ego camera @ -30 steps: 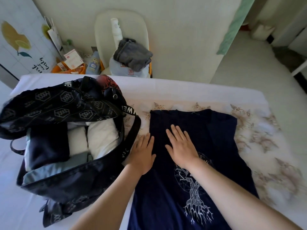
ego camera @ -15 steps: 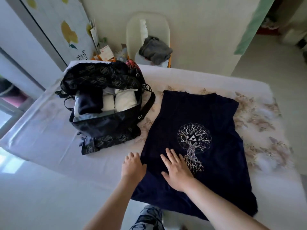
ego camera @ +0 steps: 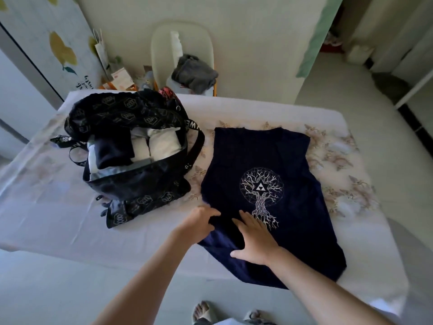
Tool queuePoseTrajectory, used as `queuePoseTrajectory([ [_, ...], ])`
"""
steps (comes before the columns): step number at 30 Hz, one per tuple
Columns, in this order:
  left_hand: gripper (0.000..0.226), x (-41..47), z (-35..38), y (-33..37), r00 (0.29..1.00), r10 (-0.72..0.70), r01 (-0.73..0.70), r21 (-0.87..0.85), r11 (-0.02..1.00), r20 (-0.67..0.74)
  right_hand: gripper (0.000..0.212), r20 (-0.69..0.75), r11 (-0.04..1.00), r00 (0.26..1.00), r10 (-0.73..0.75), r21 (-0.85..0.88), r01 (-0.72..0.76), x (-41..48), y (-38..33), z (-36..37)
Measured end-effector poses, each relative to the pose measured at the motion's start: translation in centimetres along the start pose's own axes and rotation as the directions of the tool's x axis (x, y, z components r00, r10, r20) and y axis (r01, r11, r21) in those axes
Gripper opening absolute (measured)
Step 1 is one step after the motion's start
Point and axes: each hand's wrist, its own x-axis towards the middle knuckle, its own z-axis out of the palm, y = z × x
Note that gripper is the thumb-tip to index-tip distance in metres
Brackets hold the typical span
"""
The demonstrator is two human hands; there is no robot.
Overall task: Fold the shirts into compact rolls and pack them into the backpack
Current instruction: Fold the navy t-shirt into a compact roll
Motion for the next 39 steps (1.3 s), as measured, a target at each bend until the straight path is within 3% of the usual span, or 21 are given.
queuePoseTrajectory([
  [2,0.021,0.7,-0.7,-0.5,0.983,0.121,-0.109,0.094,0.990,-0.136,0.085,-0.017,0.998,0.999,0.050,-0.039,-0.051,0.0,0.2,-0.2],
  [5,0.013,2.2,-1.9,-0.4,0.911,0.237,-0.198,0.144,0.970,-0.339,0.050,-0.127,0.984,0.981,0.147,-0.079,-0.158,-0.2,0.7,-1.2],
  [9,0.010,4.4,-4.1,1.2,0.892,0.218,-0.238,-0.003,0.971,-0.395,0.016,-0.218,0.924,0.898,0.382,0.089,-0.372,-1.6,2.8,-4.2],
  [12,0.013,6.6,-5.7,2.7,0.931,0.098,-0.134,-0.079,0.988,-0.352,0.024,-0.234,0.852,0.831,0.505,0.290,-0.436,-1.9,5.5,-6.7],
  [17,0.017,11.5,-8.3,4.4,0.942,0.059,-0.058,0.013,0.998,-0.331,0.022,-0.256,0.853,0.845,0.470,0.379,-0.359,0.5,8.2,-12.6],
  [22,0.028,17.8,-12.3,4.2,0.954,-0.081,0.134,0.167,0.977,-0.289,0.023,-0.347,0.915,0.862,0.370,0.295,-0.274,6.2,10.8,-19.2],
  [25,0.029,22.0,-14.7,4.1,0.933,-0.205,0.245,0.103,0.964,-0.296,0.037,-0.428,0.942,0.844,0.322,0.236,-0.239,11.5,12.3,-22.0],
  [29,0.045,25.4,-14.8,4.2,0.861,-0.298,0.299,-0.065,0.952,-0.413,0.068,-0.484,0.936,0.828,0.281,-0.053,-0.348,16.8,14.1,-21.6],
  [31,0.042,25.6,-12.6,4.0,0.903,-0.167,0.170,-0.027,0.985,-0.395,0.065,-0.457,0.957,0.863,0.216,-0.074,-0.279,17.3,14.2,-19.6],
  [34,0.030,24.2,-7.8,2.9,0.971,0.116,-0.102,0.077,0.992,-0.208,0.057,-0.348,0.993,0.937,0.016,-0.103,-0.056,16.3,14.1,-15.4],
  [37,0.046,22.6,-4.2,0.6,0.985,0.167,-0.149,0.291,0.945,-0.039,0.064,-0.218,0.991,0.976,-0.015,-0.129,-0.013,15.1,14.2,-12.0],
  [39,0.043,22.0,-3.1,-1.0,0.981,0.178,-0.148,0.315,0.937,-0.071,0.069,-0.211,0.991,0.977,0.015,-0.130,-0.043,14.9,14.2,-11.0],
])
